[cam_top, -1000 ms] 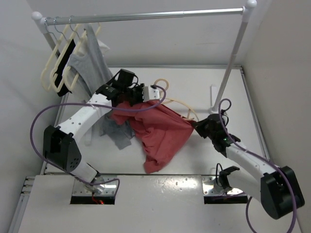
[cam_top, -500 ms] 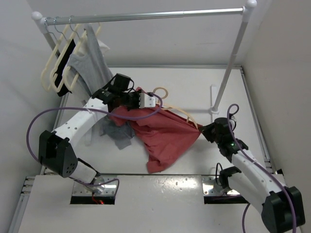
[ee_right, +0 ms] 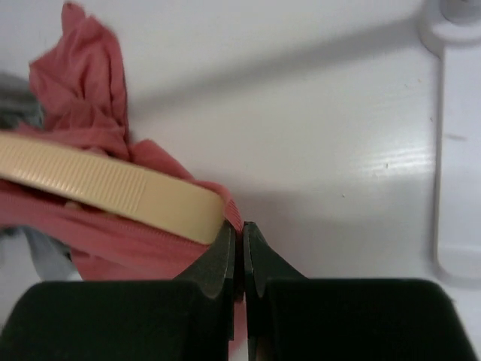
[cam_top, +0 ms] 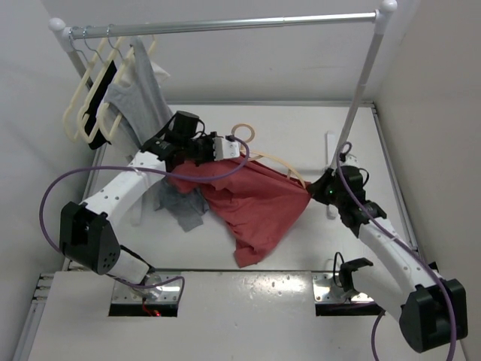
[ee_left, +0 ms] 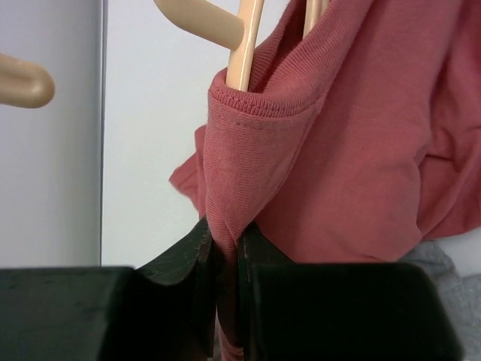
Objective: Place the t-shirt on the hanger
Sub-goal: Place tshirt on hanger
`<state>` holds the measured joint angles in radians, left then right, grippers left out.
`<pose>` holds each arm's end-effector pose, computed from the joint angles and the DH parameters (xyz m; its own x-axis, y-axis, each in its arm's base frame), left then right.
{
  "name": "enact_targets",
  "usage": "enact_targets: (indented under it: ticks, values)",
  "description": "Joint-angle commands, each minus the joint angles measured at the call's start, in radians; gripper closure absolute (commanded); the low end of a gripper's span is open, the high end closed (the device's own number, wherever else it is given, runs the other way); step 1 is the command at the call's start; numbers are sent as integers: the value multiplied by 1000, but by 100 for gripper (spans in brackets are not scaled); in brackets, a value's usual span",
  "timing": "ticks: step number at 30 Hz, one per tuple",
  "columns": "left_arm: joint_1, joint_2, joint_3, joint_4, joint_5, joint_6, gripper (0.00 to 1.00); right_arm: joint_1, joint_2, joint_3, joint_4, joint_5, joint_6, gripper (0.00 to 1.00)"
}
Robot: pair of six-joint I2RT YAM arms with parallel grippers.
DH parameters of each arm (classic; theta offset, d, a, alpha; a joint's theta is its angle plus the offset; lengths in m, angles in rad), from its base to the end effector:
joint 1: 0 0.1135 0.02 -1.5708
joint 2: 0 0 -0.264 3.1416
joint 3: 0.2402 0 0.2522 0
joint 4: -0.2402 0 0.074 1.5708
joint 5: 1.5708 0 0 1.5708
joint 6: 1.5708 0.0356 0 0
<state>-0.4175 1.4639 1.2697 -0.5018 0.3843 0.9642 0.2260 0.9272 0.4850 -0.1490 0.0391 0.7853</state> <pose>0.2925 -0.1443 0.3190 0.1908 0.7486 -0.6350 0.8457 0.2030 0.4935 0.1949 0.0434 0.2130 -0.5201 0.6054 -0.6026 0.2481 0.7821 0.5716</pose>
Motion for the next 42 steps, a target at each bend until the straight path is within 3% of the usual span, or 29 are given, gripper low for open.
enact_targets:
  ticks: [1, 5, 11, 18, 22, 24, 30, 32, 35, 39, 40, 42]
  values:
    - [13, 1, 8, 86, -218, -42, 100, -27, 39, 58, -89, -66, -358, 100]
    - [-20, 1, -15, 77, -242, -2, 100, -27, 30, 87, -89, -173, -425, 100]
    - [-20, -70, -66, -70, -46, 209, 100, -37, 39, 164, -133, -56, -475, 100]
    - [6, -70, -13, -99, 21, 160, 100, -40, 136, 242, -215, 84, -489, 100]
    - [-4, -70, -24, -109, 57, 183, 100, -17, 136, 253, -129, -94, -521, 100]
    - [-18, -70, -24, -75, 86, 127, 100, -17, 148, 277, -107, -149, -521, 100]
    - [-147, -33, -43, 155, 90, -25, 100, 16, 199, 420, -98, -339, -552, 100]
    - [-159, -11, -33, 224, 76, -111, 100, 38, 208, 432, -109, -373, -561, 100]
    - [-168, 21, -12, 290, 65, -127, 100, 59, 208, 446, -133, -384, -574, 99]
    - [-178, 67, 26, 315, 65, -113, 100, 59, 190, 458, -185, -384, -594, 79]
    - [-178, 67, 36, 315, 65, -104, 100, 59, 190, 478, -207, -384, -604, 61]
    - [-178, 78, 49, 315, 65, -85, 100, 59, 202, 521, -279, -348, -616, 46]
